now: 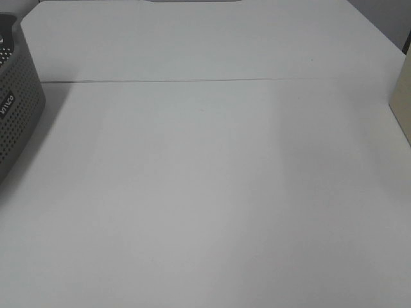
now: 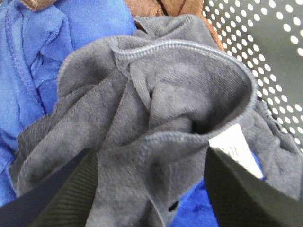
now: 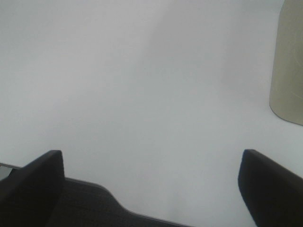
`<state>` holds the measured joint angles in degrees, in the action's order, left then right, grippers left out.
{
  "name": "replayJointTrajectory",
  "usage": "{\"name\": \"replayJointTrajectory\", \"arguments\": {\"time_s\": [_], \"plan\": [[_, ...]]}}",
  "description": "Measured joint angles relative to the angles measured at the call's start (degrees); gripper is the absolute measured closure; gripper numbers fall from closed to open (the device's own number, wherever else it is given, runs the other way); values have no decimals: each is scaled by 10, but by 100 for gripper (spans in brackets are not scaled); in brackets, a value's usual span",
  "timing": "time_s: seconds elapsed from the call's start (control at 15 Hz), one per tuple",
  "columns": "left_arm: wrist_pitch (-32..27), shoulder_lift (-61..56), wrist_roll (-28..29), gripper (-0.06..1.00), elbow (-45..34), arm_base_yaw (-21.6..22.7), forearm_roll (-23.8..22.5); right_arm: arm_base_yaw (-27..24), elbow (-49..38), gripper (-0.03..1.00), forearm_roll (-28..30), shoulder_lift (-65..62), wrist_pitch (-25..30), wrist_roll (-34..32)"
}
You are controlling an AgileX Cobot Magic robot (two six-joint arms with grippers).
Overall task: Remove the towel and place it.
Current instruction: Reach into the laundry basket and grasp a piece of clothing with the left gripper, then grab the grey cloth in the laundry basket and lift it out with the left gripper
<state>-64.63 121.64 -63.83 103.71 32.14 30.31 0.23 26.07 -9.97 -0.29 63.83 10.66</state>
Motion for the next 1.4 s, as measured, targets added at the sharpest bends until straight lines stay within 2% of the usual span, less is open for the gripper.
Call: {"name": "replayJointTrajectory", "arguments": {"time_s": [0.2, 0.33, 0.8, 1.13, 1.2, 1.27, 1.4], "plan": [[10, 3, -13, 33, 0, 0, 22, 0, 0, 2, 0, 0, 0, 0], [10, 3, -22, 33, 0, 0, 70, 0, 0, 2, 0, 0, 0, 0], [8, 19, -10, 33, 0, 0, 60, 0, 0, 2, 0, 0, 0, 0], [6, 21, 31, 41, 0, 0, 61, 0, 0, 2, 0, 0, 0, 0], [4, 21, 32, 47, 0, 0, 64, 0, 0, 2, 0, 0, 0, 0], [-1, 21, 33, 58, 0, 0, 71, 0, 0, 2, 0, 0, 0, 0], [-16, 21, 23, 89, 0, 0, 82, 0, 0, 2, 0, 0, 0, 0]]}}
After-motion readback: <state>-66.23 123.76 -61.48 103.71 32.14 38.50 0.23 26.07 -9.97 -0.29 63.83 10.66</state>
